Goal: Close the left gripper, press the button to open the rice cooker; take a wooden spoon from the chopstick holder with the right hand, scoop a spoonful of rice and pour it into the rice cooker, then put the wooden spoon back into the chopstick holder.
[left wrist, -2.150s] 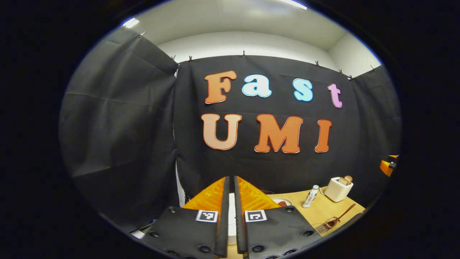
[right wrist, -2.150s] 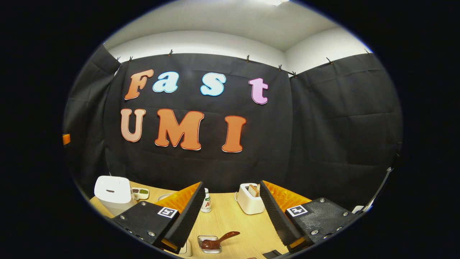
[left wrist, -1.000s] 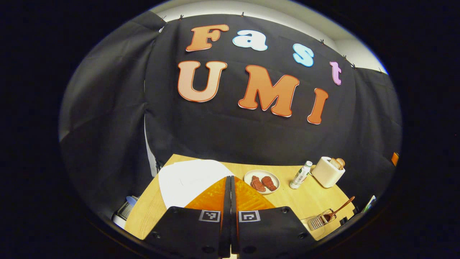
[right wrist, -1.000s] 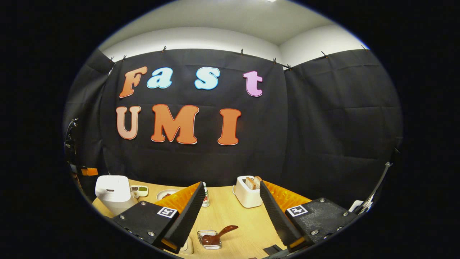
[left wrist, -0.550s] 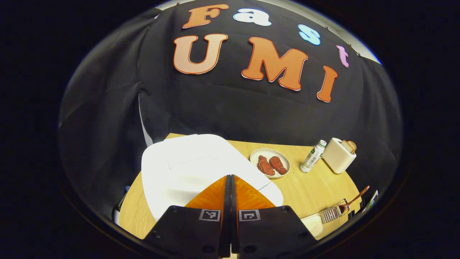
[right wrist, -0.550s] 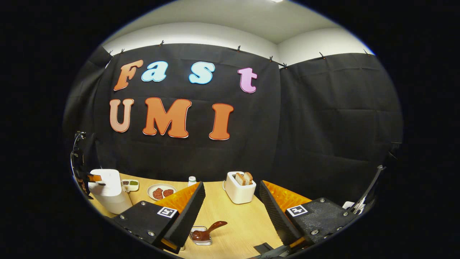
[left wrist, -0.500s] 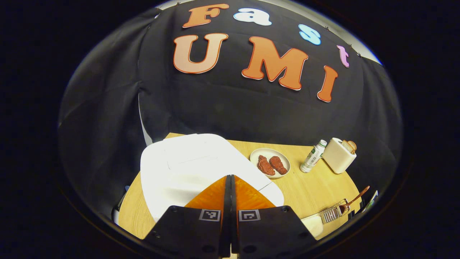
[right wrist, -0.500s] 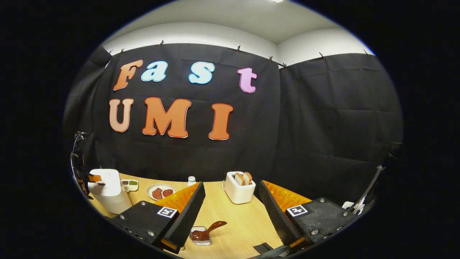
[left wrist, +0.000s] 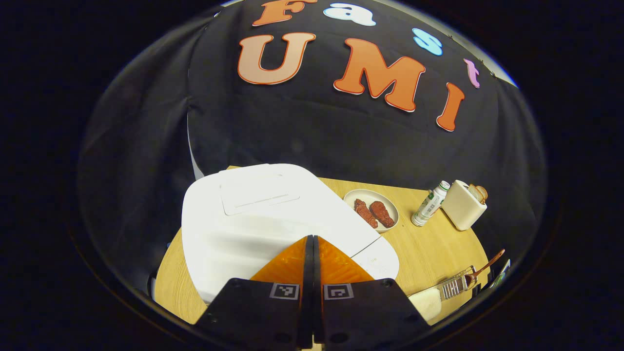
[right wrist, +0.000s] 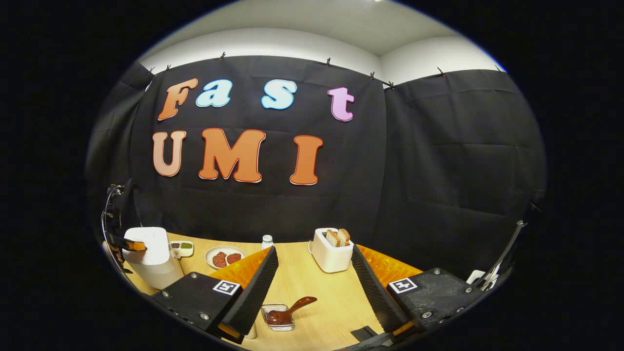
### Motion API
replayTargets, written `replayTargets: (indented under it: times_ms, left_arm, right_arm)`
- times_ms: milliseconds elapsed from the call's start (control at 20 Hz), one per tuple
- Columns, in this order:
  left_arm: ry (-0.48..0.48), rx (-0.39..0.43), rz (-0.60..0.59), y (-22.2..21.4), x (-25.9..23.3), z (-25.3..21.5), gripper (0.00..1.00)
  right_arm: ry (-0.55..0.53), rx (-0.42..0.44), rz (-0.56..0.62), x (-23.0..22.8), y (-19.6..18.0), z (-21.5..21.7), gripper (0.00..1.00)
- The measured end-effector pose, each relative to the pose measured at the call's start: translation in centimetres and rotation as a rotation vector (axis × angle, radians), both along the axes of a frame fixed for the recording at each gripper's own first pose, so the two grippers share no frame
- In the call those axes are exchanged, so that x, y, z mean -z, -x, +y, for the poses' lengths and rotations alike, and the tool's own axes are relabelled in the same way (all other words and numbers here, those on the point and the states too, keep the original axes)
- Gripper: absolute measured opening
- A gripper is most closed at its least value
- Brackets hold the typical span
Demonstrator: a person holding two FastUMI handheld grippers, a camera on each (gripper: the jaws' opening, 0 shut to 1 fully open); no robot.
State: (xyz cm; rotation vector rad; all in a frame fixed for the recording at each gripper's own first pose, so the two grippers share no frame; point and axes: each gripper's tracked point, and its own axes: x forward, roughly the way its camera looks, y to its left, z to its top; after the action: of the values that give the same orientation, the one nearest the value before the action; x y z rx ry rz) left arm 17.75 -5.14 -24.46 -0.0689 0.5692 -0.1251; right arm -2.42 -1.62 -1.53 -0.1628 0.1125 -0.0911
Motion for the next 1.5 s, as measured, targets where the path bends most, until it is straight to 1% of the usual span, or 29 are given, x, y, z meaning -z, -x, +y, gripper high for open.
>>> replayTargets:
  times_ms: [50,100,150,300,450,500,550,650,700,750,800,900,1000,1200,1350,1500]
  left_arm:
    - [-0.002,-0.002,0.031,0.6,0.7,-0.1,0.05]
    - [-0.015,0.006,-0.008,0.0,0.0,0.0,0.07]
    - [-0.034,0.013,0.004,0.3,0.4,-0.1,0.05]
    - [-0.052,-0.002,-0.031,0.4,-1.0,0.2,0.05]
    - [-0.029,-0.018,-0.127,0.8,-5.6,-0.1,0.05]
    - [-0.019,-0.024,-0.166,0.9,-7.6,0.1,0.06]
    - [-0.010,-0.029,-0.214,1.0,-9.8,0.2,0.05]
    - [0.035,-0.035,-0.281,2.1,-13.6,0.3,0.06]
    - [0.054,-0.037,-0.308,2.5,-15.0,0.4,0.05]
    - [0.061,-0.039,-0.333,3.0,-16.4,0.5,0.05]
    - [0.053,-0.042,-0.362,3.8,-17.9,1.0,0.05]
    - [0.006,-0.055,-0.409,5.4,-20.0,2.4,0.05]
    - [-0.010,-0.051,-0.449,7.3,-21.8,2.8,0.05]
    - [-0.049,-0.050,-0.478,10.3,-23.6,4.2,0.05]
    - [-0.070,-0.074,-0.496,11.9,-24.9,5.3,0.05]
    - [-0.061,-0.095,-0.512,13.0,-25.6,5.6,0.05]
  right_arm:
    - [-0.003,-0.003,0.001,0.1,0.0,0.1,0.95]
    - [-0.006,-0.005,0.004,0.2,0.1,0.2,0.95]
    - [-0.009,-0.008,0.004,0.3,0.2,0.2,0.95]
    - [-0.010,-0.008,-0.005,-0.1,0.6,0.0,0.95]
    - [-0.006,-0.003,-0.022,-0.5,1.0,-0.5,0.95]
    - [-0.005,-0.003,-0.026,-0.6,1.1,-0.5,0.95]
    - [-0.007,-0.003,-0.032,-0.7,1.3,-0.8,0.95]
    - [-0.019,-0.007,-0.039,-0.7,1.5,-0.8,0.95]
    - [-0.025,-0.010,-0.043,-0.8,1.5,-0.7,0.95]
    - [-0.028,-0.014,-0.047,-1.0,1.6,-0.6,0.95]
    - [-0.028,-0.016,-0.052,-1.1,1.6,-0.5,0.95]
    - [-0.025,-0.022,-0.062,-1.2,1.8,-0.5,0.95]
    - [-0.027,-0.024,-0.065,-1.1,1.7,-0.5,0.95]
    - [-0.043,-0.038,-0.063,-0.3,1.3,-0.2,0.95]
    - [-0.038,-0.040,-0.061,0.5,0.5,-0.4,0.95]
    - [-0.045,-0.057,-0.067,1.4,-0.4,-0.2,0.95]
